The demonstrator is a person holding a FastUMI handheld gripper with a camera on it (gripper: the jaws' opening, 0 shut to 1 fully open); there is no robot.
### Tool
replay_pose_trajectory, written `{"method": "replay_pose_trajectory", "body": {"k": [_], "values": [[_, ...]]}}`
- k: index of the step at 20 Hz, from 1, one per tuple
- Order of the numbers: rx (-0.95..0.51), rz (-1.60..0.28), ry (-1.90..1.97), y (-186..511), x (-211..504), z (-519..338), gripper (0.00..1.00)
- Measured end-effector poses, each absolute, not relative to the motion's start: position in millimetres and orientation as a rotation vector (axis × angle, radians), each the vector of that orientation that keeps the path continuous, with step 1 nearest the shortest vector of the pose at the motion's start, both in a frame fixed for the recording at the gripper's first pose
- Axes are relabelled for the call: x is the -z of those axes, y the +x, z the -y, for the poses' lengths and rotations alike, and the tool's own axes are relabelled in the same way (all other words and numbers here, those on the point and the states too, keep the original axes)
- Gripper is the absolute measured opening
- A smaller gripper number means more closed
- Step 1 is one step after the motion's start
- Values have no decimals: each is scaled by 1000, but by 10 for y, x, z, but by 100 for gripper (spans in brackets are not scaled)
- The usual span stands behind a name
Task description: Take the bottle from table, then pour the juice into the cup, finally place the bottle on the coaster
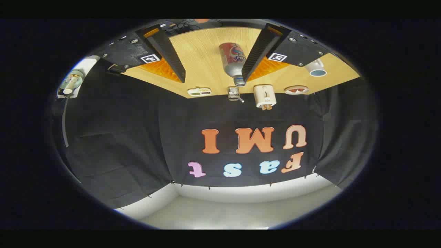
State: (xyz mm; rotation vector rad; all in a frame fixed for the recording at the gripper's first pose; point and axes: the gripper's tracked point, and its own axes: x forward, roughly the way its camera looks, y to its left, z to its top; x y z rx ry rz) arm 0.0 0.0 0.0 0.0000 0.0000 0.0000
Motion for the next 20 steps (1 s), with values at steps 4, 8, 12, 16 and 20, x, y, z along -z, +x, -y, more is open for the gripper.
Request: {"method": "replay_pose_trajectory", "body": {"k": [4,8,12,16,20], "values": [[23,10,-41,-164,-18,12,98],[33,15,-73,-216,-69,21,98],[46,3,-35,-41,-14,5,98],[109,-21,-73,154,119,71,98],[49,-52,-66,208,262,-71,98]]}}
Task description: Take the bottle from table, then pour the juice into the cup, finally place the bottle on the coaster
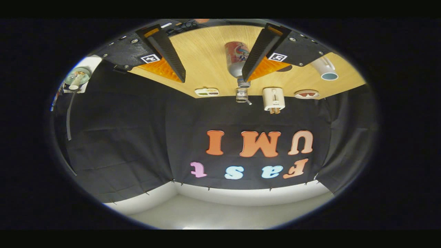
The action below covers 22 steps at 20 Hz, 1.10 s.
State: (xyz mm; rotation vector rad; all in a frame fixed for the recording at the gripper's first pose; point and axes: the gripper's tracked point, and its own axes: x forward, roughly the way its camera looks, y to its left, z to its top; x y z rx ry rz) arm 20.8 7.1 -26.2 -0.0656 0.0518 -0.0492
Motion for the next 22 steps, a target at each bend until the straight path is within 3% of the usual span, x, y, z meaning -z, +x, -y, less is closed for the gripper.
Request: {"method": "replay_pose_trajectory", "body": {"k": [9,22], "values": [[-95,-165,-59,373,729,-331,98],[-87,-356,-24,666,1577,-527,95]]}}
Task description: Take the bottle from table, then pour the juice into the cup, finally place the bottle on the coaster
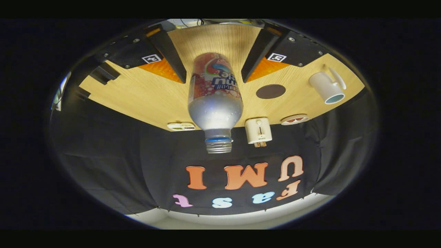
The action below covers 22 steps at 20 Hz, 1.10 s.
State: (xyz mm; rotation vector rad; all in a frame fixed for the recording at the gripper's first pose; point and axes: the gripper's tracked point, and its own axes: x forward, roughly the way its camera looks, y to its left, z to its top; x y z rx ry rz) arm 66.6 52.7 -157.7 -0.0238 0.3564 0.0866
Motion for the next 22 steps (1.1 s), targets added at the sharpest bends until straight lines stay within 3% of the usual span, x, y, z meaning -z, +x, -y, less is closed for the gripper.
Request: {"method": "replay_pose_trajectory", "body": {"k": [4,22], "values": [[-68,-358,-54,726,1594,-510,79],[-187,-214,-518,749,1054,-1296,77]]}}
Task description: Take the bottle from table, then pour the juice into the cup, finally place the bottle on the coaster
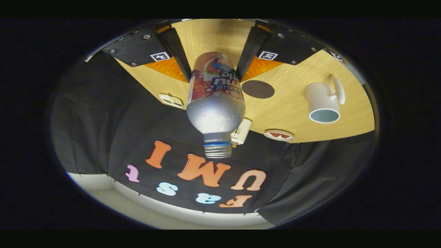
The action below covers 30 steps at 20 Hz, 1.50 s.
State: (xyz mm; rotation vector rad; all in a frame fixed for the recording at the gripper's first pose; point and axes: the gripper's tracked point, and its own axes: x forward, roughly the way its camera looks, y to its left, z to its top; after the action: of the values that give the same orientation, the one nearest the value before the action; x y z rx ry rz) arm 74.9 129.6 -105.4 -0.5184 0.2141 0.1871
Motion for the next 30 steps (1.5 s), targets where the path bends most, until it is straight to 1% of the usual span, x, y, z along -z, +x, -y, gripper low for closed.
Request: {"method": "replay_pose_trajectory", "body": {"k": [12,25,30], "values": [[-250,-86,-894,826,827,-1894,76],[-216,76,-1386,954,705,-2180,76],[-217,100,-1489,987,699,-2207,76]]}}
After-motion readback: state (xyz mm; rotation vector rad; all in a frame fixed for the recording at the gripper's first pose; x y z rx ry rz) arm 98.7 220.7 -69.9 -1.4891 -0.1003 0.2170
